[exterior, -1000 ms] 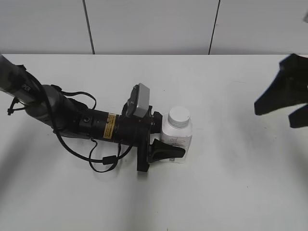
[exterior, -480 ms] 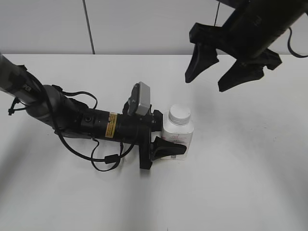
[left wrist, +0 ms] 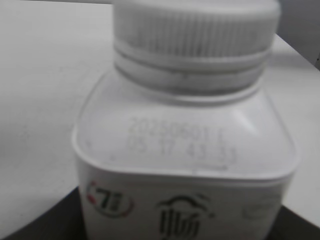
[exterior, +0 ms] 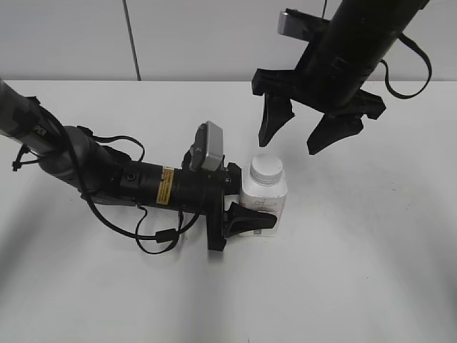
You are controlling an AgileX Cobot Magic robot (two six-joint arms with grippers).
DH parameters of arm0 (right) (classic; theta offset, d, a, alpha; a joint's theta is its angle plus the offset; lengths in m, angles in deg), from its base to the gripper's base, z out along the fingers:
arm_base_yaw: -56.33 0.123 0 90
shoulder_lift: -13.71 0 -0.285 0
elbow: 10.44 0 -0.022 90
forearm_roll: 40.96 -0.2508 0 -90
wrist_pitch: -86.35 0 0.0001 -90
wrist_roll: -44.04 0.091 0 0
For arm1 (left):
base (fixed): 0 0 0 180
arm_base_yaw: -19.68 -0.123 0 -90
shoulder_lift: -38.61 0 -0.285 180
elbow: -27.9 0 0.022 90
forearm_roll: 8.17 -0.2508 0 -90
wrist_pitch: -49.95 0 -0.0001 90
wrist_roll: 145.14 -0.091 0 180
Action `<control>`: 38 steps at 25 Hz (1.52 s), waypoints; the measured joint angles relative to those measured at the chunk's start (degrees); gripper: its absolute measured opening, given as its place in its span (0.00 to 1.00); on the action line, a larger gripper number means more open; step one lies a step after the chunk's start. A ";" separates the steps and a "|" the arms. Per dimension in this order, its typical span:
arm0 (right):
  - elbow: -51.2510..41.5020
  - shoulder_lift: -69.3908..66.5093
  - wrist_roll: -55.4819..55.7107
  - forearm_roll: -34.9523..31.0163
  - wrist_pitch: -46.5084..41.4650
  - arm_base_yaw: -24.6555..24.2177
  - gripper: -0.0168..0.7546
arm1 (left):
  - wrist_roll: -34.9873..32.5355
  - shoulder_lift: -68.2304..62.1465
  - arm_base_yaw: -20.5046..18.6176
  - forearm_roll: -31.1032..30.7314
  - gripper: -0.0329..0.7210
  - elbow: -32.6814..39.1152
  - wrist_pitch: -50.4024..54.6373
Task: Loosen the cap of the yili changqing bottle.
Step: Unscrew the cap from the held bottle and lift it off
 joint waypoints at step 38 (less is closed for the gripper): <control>0.50 -4.80 1.34 0.33 2.86 4.47 0.76 | 0.00 0.00 0.00 0.61 0.60 0.00 0.22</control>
